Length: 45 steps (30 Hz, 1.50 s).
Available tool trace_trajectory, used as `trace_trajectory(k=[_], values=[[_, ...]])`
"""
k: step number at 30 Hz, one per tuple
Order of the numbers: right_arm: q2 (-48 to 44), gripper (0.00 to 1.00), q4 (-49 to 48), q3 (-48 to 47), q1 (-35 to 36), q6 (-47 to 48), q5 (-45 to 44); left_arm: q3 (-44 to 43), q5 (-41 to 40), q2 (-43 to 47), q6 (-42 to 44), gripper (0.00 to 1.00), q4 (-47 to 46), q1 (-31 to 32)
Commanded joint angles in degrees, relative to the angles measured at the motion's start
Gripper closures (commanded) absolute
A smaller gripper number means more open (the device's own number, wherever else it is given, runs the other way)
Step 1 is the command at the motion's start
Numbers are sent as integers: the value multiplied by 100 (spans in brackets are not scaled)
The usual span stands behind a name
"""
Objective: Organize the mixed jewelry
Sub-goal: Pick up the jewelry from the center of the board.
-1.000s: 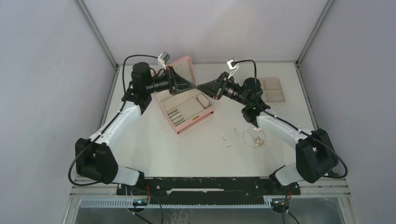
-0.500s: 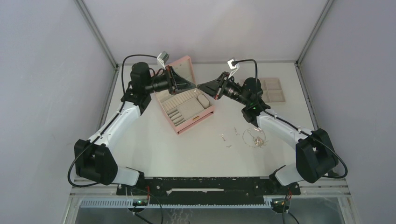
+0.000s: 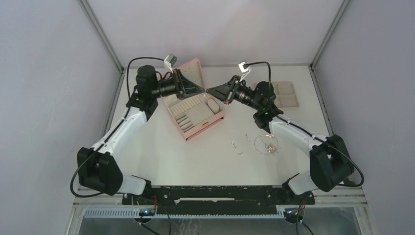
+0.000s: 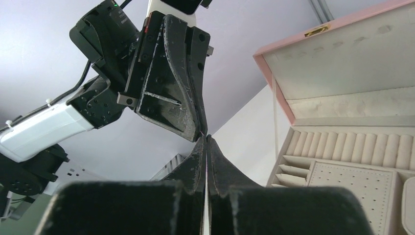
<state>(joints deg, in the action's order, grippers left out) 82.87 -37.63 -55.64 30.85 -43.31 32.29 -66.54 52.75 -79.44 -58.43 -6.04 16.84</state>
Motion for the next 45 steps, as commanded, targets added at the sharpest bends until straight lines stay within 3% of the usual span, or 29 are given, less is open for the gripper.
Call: trace_trajectory(k=[1,4,8,34,45], values=[[75,91,-420,-33,-30,-287,203,-122,57,270,100,100,-99,-15],[85,73,-482,-35,-52,-430,337,-130,28,279,113,100,-89,-23],[34,66,-473,-29,-55,-378,407,-131,26,265,105,100,-88,-16],[207,72,-875,-34,-78,-455,278,-166,31,264,104,100,-88,-20],[239,64,-725,-32,-85,-400,286,-192,17,249,95,100,-89,-18]])
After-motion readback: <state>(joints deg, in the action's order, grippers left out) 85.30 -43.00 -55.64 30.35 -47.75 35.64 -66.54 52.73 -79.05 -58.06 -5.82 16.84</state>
